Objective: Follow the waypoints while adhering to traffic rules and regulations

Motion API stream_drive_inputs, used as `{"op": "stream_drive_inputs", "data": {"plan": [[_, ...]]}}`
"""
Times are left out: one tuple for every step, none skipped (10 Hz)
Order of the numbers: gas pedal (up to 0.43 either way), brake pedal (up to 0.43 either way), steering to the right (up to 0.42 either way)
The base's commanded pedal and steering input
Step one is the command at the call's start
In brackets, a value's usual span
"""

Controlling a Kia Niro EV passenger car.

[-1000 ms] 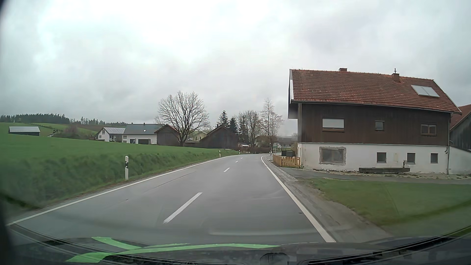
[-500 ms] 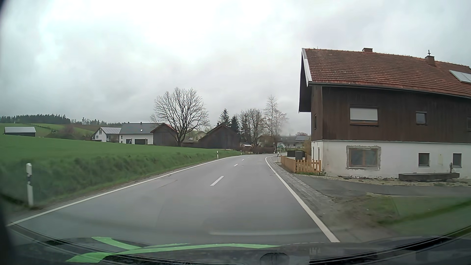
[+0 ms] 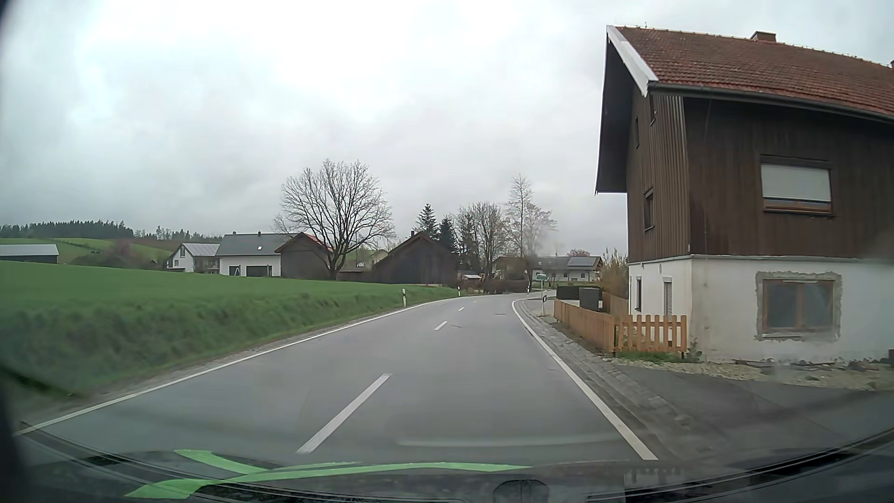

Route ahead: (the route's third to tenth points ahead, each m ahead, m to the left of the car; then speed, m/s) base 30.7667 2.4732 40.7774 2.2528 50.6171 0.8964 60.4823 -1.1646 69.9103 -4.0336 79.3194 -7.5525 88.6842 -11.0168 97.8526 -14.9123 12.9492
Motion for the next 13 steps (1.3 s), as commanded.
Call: {"op": "stream_drive_inputs", "data": {"plan": [[0.079,0.0,0.003],[0.079,0.0,0.004],[0.067,0.0,0.003],[0.067,0.0,0.004],[0.067,0.0,0.004],[0.067,0.0,0.004],[0.079,0.0,0.004],[0.079,0.0,0.004],[0.087,0.0,0.004],[0.087,0.0,0.004],[0.087,0.0,0.005],[0.087,0.0,0.004],[0.087,0.0,0.005]]}}
